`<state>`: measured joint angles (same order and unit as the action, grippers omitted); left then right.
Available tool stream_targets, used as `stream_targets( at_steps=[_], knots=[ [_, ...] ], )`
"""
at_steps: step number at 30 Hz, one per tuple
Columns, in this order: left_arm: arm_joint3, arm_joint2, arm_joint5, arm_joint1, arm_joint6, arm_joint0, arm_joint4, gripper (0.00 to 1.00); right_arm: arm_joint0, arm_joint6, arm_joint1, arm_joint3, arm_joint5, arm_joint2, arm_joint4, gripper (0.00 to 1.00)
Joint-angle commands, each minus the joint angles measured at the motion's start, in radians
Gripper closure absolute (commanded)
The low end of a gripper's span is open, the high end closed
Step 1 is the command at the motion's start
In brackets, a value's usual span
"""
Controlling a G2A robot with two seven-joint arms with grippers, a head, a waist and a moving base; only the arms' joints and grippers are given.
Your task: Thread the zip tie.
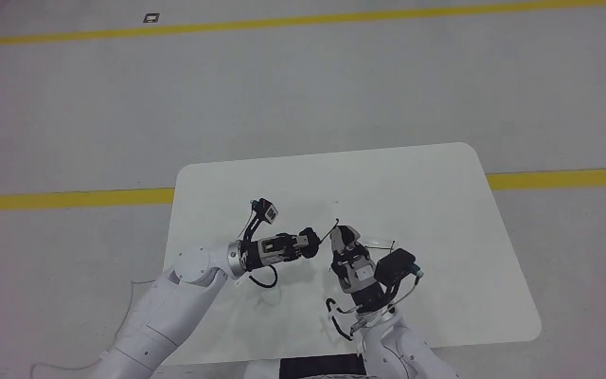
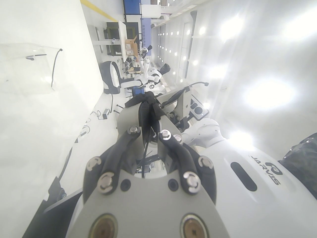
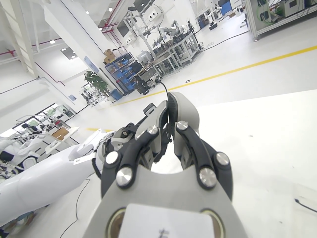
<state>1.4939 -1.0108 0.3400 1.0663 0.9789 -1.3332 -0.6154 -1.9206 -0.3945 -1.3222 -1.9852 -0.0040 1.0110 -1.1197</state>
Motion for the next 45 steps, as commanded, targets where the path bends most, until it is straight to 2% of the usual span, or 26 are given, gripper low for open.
stream_targets(
  at_steps=[1,45],
  knots=[
    [0.0,0.0,0.0,0.0,0.0,0.0,0.0,1.0,0.0,0.001,0.0,0.002,0.003,-0.001,-0.001,1.0],
    [0.0,0.0,0.0,0.0,0.0,0.0,0.0,1.0,0.006,-0.007,0.006,0.007,0.036,0.002,-0.013,1.0]
  ],
)
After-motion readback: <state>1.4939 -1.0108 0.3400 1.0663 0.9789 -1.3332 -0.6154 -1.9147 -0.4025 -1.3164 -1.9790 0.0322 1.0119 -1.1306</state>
